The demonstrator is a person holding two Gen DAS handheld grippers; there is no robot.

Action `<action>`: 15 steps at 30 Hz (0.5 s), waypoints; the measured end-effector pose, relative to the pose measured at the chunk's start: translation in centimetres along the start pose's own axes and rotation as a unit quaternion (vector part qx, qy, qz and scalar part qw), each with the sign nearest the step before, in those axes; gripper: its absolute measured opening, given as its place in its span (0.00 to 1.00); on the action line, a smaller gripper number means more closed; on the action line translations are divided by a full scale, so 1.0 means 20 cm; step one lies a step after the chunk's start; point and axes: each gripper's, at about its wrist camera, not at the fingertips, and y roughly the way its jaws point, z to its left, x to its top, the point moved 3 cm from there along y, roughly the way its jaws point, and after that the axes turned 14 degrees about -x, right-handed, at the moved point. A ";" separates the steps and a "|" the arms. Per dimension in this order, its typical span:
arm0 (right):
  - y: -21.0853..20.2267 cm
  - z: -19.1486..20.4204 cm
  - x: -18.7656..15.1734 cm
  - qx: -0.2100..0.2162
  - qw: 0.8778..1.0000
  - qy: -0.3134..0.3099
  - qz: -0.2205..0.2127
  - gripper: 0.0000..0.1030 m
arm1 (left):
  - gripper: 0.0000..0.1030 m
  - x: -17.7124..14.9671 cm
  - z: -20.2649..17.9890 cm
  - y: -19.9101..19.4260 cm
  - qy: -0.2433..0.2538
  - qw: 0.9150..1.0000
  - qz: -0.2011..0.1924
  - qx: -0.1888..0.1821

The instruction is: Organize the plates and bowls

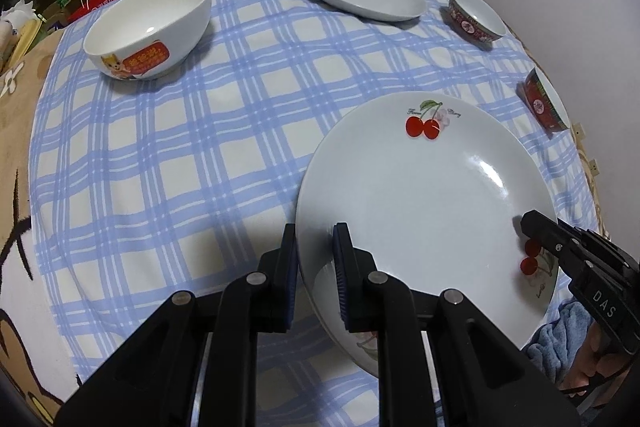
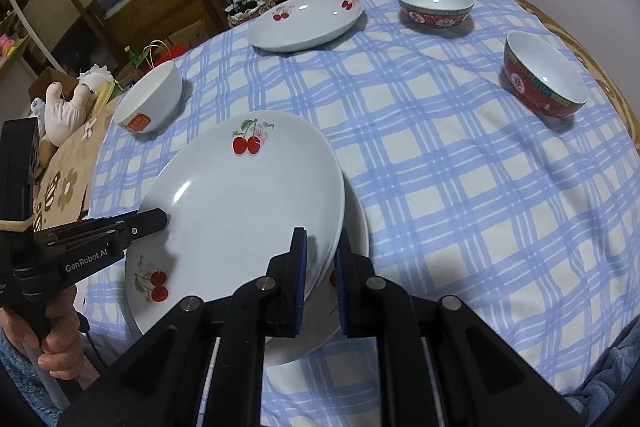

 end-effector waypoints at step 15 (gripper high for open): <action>0.05 0.06 -0.04 -0.021 0.999 -0.036 0.009 0.13 | 0.16 0.00 0.04 0.05 0.000 1.000 0.013 0.010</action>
